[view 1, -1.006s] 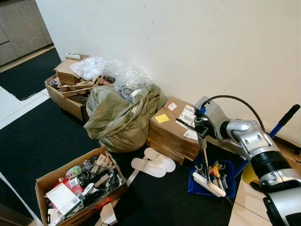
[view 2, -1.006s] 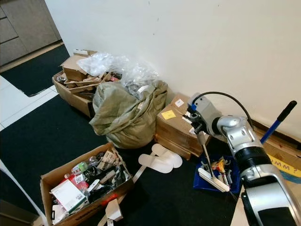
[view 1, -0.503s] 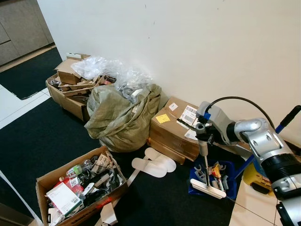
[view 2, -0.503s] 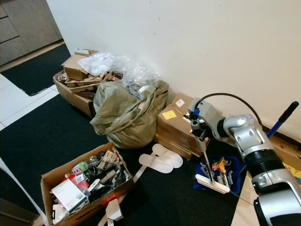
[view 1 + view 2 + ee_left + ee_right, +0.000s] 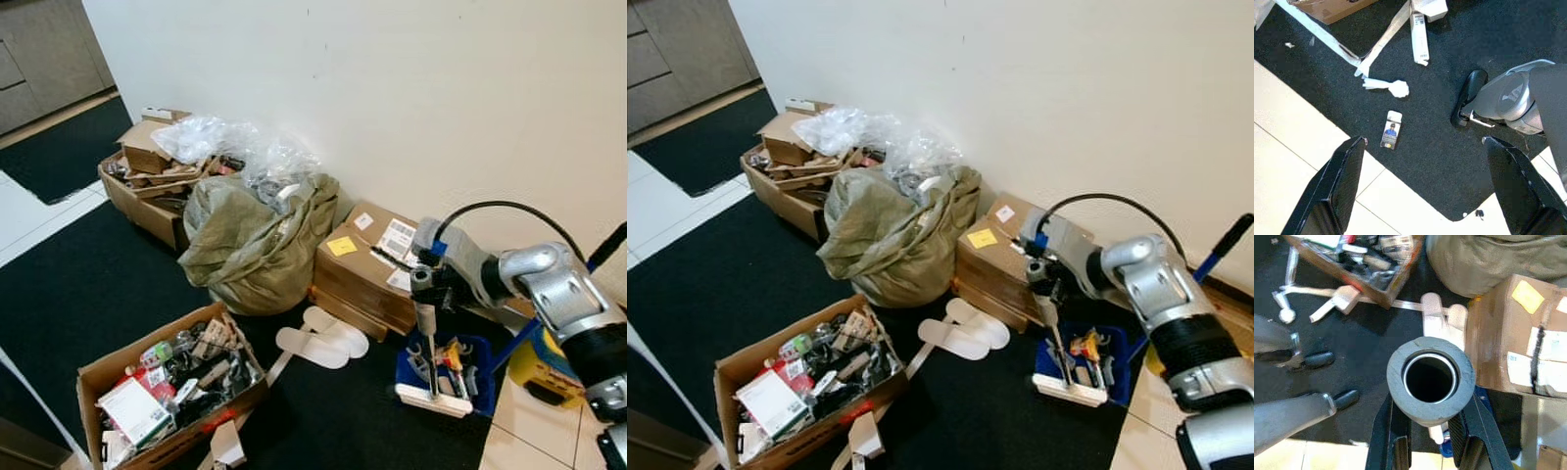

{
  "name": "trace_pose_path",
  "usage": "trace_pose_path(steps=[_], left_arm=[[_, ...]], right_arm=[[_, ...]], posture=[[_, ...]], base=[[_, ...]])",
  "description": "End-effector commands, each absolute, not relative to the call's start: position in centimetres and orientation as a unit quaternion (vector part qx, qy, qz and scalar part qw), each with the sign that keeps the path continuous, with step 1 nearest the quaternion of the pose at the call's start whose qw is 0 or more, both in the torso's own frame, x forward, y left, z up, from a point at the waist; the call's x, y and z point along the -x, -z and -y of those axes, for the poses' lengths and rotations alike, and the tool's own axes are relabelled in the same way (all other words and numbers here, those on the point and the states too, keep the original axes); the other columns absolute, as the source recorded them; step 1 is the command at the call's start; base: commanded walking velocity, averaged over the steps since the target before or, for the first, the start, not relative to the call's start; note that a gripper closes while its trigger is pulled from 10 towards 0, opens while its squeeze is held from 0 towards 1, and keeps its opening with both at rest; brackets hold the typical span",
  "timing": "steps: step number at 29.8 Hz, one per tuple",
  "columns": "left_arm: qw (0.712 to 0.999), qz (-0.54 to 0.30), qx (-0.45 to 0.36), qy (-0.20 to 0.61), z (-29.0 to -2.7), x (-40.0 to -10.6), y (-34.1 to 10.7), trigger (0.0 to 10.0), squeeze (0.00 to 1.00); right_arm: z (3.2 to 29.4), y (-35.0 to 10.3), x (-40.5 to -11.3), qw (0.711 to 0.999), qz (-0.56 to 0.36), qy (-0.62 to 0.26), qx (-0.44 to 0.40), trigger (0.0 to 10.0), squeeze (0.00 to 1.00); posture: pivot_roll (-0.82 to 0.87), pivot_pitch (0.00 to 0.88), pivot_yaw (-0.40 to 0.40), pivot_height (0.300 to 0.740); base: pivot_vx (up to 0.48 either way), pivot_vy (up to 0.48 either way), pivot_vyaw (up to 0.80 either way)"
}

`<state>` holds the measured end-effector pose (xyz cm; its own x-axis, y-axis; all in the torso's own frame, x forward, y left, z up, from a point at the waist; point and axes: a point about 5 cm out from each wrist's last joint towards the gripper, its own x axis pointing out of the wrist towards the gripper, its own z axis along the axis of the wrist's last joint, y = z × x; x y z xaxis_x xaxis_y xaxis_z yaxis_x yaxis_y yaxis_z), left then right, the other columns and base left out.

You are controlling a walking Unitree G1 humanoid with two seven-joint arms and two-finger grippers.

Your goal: Sweep floor

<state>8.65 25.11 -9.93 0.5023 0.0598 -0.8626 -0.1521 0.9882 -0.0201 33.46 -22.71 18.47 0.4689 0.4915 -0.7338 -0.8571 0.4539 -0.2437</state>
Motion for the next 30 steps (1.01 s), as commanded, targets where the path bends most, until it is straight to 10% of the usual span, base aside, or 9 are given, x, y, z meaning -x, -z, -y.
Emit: trace_pose_path(steps=[1, 30], left_arm=[[0.858, -0.508, 0.049, -0.066, -25.2, -7.8, 10.1, 10.0, 0.00], [0.857, -0.508, 0.050, -0.065, -25.3, -7.9, 10.1, 10.0, 0.00]], right_arm=[[23.0, -17.2, -32.7, 0.787, -0.337, -0.439, 0.272, 10.0, 0.00], [23.0, -18.9, -30.4, 0.740, -0.355, -0.518, 0.241, 10.0, 0.00]], posture=[[-0.04, 0.143, 0.011, 0.740], [-0.05, 0.153, 0.009, 0.740]], base=[[0.000, 0.000, 0.00], [0.000, 0.000, 0.00]])
